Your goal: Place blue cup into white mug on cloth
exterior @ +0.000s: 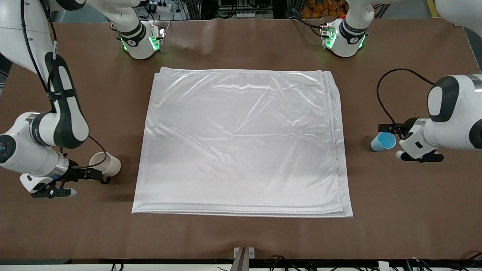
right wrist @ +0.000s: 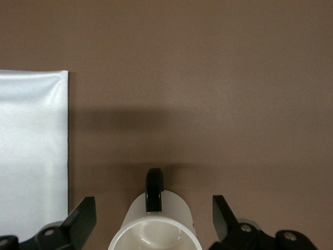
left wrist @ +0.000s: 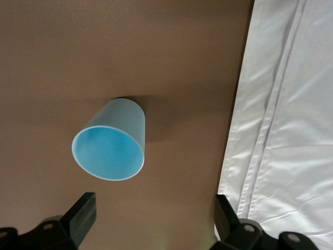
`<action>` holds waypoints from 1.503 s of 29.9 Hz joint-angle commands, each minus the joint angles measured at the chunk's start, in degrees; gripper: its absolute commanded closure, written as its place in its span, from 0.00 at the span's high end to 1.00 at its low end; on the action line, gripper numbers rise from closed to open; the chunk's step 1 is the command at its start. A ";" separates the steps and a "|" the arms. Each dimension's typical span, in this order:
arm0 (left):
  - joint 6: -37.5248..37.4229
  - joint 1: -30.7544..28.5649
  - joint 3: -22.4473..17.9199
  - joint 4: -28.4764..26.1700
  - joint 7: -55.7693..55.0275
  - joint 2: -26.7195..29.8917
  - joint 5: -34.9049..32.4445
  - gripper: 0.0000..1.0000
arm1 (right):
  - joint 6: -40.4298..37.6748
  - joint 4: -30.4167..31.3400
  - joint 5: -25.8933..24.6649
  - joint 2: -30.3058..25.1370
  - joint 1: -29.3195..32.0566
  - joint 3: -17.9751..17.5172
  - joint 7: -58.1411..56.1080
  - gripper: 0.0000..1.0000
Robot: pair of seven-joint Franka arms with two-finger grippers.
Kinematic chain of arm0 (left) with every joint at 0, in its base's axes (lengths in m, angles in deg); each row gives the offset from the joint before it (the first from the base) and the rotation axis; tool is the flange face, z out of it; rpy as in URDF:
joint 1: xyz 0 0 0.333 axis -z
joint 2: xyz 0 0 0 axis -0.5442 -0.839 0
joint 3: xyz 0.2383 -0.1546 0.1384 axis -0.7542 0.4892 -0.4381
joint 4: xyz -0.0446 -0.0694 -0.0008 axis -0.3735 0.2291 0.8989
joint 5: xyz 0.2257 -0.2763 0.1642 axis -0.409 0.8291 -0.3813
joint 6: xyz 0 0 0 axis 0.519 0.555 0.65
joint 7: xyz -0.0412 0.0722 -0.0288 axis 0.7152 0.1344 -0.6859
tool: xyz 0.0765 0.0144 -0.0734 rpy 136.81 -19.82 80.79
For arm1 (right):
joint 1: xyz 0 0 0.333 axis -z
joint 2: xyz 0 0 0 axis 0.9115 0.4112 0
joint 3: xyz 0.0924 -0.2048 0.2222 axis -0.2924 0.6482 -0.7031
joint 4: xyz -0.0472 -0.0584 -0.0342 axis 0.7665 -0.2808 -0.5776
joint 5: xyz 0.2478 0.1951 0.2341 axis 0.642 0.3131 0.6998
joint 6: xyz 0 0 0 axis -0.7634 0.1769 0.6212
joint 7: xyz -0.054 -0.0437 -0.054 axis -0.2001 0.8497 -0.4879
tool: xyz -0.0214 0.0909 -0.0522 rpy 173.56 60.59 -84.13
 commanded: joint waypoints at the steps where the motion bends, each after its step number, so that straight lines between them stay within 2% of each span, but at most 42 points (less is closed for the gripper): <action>1: 0.49 0.25 -0.21 0.64 -1.04 -1.83 -1.21 1.00 | 0.73 0.71 0.73 0.27 0.52 -0.28 -2.74 0.60; 6: 0.57 0.17 -0.21 0.64 -0.95 -3.41 -1.21 1.00 | 0.73 0.97 0.64 0.27 0.61 -0.28 -3.27 0.38; 12: 1.10 0.08 -0.21 0.64 -0.95 -4.56 -1.21 1.00 | 0.64 0.88 0.64 0.10 0.52 -0.37 -3.89 0.01; 26: 3.56 -1.07 -0.21 0.72 -0.95 -7.19 -1.21 1.00 | -0.85 0.09 0.90 -4.65 -1.40 -3.79 -2.40 0.00; 33: 4.18 -1.07 -0.21 0.64 -1.04 -7.55 -1.21 1.00 | -7.35 -4.30 0.99 -5.18 -7.12 -3.79 10.33 0.00; 34: 4.18 -1.07 -0.21 0.64 -1.04 -7.55 -1.12 0.96 | -7.53 -4.65 1.08 -5.18 -7.82 -3.79 11.83 0.00; 37: 4.18 -1.77 -0.21 0.55 -1.04 -7.81 -1.12 0.77 | -7.53 -4.92 1.17 -5.27 -9.84 -3.88 15.26 0.00; 41: 4.18 -1.94 -0.21 0.46 -1.22 -7.90 -1.12 0.47 | -7.18 -5.00 1.08 -5.18 -12.92 -3.88 19.48 0.00; 45: 4.09 -1.94 -0.21 0.02 -2.53 -7.81 -1.12 0.26 | -6.92 -5.00 0.99 -4.83 -16.43 -3.79 24.93 0.00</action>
